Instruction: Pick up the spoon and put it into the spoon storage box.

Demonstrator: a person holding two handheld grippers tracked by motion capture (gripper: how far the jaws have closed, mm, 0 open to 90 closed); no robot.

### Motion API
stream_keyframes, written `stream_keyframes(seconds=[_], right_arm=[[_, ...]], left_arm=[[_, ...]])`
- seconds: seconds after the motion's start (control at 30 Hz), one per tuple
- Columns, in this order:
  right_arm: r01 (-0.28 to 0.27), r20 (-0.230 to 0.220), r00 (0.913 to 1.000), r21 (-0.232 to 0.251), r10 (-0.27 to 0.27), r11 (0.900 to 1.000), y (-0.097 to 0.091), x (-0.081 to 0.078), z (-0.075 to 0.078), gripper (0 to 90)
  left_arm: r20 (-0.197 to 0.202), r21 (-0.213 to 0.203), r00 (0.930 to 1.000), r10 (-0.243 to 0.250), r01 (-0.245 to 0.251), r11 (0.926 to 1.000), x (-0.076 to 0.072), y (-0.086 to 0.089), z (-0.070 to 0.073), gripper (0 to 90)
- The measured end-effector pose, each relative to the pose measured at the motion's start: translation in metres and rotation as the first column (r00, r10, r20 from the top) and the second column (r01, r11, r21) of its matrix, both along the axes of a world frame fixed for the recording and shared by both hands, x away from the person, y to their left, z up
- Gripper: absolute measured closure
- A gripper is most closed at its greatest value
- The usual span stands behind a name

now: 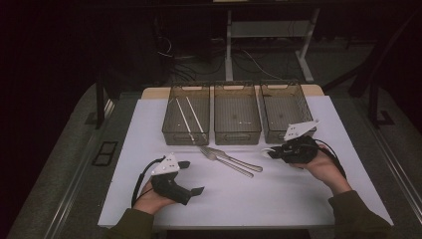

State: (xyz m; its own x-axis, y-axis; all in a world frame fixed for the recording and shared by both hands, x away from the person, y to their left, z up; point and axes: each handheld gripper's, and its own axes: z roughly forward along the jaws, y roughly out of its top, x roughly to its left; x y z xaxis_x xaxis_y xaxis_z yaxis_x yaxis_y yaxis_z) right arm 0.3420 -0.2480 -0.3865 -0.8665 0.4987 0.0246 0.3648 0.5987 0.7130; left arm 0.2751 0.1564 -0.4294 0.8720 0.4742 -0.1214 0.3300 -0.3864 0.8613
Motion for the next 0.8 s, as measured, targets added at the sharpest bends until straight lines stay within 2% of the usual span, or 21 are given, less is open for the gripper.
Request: stream_keyframes(seconds=[0.3, 0.4, 0.6, 0.8], right_arm=[[-0.003, 0.060, 0.9982, 0.005, 0.003, 1.0000, 0.016, 0.017, 0.022, 79.7], [0.002, 0.077, 0.9970, 0.019, -0.003, 0.9998, 0.022, 0.025, 0.032, 79.7], [-0.009, 0.105, 0.9945, 0.029, 0.006, 0.9995, 0.038, 0.047, 0.050, 79.7], [-0.016, 0.105, 0.9944, 0.014, 0.014, 0.9998, 0.058, 0.072, 0.053, 79.7]], left_arm=[[-0.001, -0.005, 1.0000, 0.002, -0.002, 1.0000, -0.001, -0.001, 0.000, 0.0], [-0.001, -0.004, 1.0000, 0.000, 0.000, 1.0000, 0.000, 0.000, 0.000, 0.0], [-0.002, -0.007, 1.0000, -0.006, 0.006, 1.0000, 0.000, 0.000, 0.001, 0.0], [-0.005, -0.014, 0.9999, -0.012, 0.012, 0.9998, -0.001, -0.001, 0.000, 0.0]])
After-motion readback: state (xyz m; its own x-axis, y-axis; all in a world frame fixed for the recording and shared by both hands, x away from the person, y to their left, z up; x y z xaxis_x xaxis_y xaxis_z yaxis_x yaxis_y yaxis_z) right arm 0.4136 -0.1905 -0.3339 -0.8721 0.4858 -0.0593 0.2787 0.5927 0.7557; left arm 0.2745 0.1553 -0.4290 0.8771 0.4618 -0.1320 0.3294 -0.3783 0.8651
